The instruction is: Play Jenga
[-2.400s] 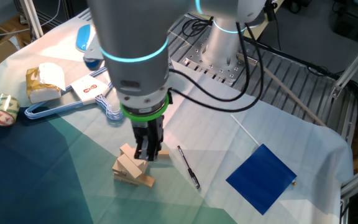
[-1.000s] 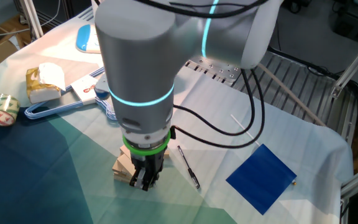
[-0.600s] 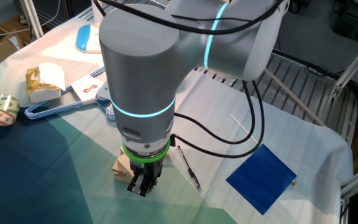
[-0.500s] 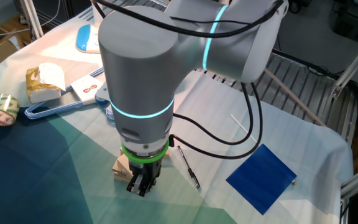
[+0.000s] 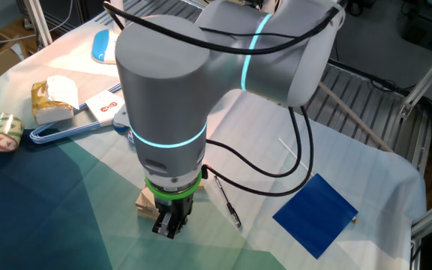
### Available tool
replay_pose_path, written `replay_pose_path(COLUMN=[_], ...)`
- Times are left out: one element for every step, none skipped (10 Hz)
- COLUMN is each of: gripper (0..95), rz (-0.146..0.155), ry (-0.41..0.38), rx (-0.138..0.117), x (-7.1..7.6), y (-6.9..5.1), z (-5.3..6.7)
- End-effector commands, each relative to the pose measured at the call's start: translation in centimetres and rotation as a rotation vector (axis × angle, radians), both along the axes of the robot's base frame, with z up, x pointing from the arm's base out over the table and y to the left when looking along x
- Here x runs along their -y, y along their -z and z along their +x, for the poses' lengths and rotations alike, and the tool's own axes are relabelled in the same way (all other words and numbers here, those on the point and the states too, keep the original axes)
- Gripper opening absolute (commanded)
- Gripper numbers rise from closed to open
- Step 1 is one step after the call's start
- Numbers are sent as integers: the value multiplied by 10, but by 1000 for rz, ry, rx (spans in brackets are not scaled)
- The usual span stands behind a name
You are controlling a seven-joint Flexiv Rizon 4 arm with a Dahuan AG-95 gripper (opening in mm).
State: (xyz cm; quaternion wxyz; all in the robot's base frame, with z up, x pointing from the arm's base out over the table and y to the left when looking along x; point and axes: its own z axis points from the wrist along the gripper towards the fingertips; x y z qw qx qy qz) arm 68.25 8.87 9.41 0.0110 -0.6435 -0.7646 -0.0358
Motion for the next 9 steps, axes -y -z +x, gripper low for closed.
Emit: replay_pose_path(gripper=[0,0,0,0,0,190,190,190,190], rz=[-5,-8,-19,-20,-21,-28,-32,-30,-27], ry=[-2,-3,1,8,15,20,19,19,17], rx=[-1,-2,-5,-5,-7,-13,-16,-18,-19], x=[0,0,0,1,2,4,5,5,5], y=[1,3,6,7,9,11,12,12,13], z=[-1,-1,0,1,2,3,3,3,2])
